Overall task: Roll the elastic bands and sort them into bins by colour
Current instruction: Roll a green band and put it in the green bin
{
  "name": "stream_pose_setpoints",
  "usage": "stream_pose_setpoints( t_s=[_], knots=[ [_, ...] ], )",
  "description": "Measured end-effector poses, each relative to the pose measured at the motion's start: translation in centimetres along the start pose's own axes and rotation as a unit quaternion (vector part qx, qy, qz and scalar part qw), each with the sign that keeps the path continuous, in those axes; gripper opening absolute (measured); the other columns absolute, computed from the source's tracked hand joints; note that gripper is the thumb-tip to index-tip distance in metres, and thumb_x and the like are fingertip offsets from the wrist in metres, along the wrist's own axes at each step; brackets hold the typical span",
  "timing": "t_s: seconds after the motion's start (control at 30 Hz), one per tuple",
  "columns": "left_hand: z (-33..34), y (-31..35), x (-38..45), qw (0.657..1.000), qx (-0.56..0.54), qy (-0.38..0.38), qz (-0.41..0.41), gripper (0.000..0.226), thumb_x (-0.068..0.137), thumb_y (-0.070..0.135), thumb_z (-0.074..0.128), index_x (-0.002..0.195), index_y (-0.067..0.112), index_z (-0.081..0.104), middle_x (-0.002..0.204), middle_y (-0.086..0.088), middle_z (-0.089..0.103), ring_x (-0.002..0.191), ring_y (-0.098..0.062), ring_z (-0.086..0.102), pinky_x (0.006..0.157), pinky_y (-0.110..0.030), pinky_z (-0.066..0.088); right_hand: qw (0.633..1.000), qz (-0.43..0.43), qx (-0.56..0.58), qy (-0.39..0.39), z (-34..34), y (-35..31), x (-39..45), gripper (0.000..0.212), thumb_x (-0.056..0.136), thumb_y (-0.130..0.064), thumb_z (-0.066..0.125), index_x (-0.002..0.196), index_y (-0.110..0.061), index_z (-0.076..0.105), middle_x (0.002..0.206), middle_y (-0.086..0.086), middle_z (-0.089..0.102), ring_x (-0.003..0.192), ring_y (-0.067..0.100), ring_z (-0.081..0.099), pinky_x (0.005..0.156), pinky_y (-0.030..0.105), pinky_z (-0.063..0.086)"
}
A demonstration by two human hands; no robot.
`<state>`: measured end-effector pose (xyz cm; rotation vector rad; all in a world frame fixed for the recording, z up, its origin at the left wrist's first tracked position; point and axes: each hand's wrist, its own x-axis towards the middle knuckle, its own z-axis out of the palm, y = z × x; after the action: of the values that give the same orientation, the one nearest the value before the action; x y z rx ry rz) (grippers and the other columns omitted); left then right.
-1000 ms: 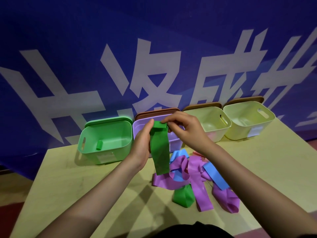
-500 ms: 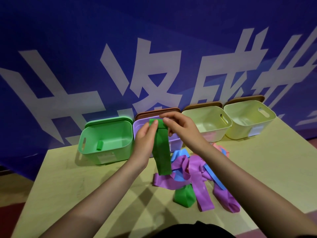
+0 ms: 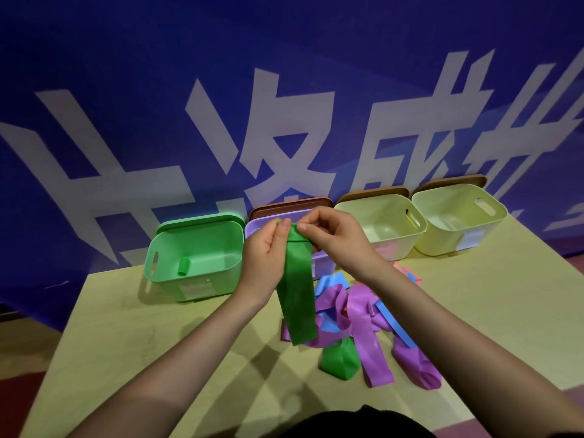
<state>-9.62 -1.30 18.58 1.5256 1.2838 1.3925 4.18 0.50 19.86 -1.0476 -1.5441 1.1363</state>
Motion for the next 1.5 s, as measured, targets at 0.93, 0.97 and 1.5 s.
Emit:
stream_pose_setpoints(
  t_s=[0.93, 0.97, 1.5],
  knots=[
    [-0.8, -0.1, 0.7, 0.919, -0.282, -0.127, -0.245, 0.024, 0.098, 0.008, 0.039, 0.097, 0.005, 0.062, 0.077, -0.005, 0.068, 0.072, -0.013, 0.064, 0.061, -0.019, 0.051, 0.948, -0.224, -0.226, 0.0, -2.7, 0.8, 0.1, 0.017, 0.085, 0.003, 0.062, 0.096, -0.005, 0.071, 0.087, 0.003, 0.063, 0.081, 0.007, 0.057, 0.072, 0.015, 0.045],
    [-0.8, -0.1, 0.8, 0.91, -0.297, -0.123, -0.259, 0.025, 0.098, 0.011, 0.037, 0.096, 0.006, 0.062, 0.078, -0.006, 0.066, 0.073, -0.014, 0.061, 0.062, -0.021, 0.049, 0.937, -0.244, -0.25, 0.001, -2.8, 0.9, 0.2, 0.017, 0.085, 0.003, 0.061, 0.096, -0.005, 0.072, 0.088, 0.004, 0.063, 0.081, 0.01, 0.057, 0.073, 0.017, 0.046],
    [-0.2, -0.9, 1.1, 0.977, -0.107, -0.077, -0.165, 0.026, 0.099, 0.013, 0.044, 0.087, 0.014, 0.068, 0.079, -0.007, 0.067, 0.078, -0.019, 0.061, 0.076, -0.036, 0.048, 0.932, -0.223, -0.28, -0.065, -2.9, 0.7, 0.1, 0.04, 0.079, -0.012, 0.043, 0.109, -0.01, 0.07, 0.101, 0.0, 0.058, 0.093, 0.009, 0.056, 0.081, 0.019, 0.045]
  ],
)
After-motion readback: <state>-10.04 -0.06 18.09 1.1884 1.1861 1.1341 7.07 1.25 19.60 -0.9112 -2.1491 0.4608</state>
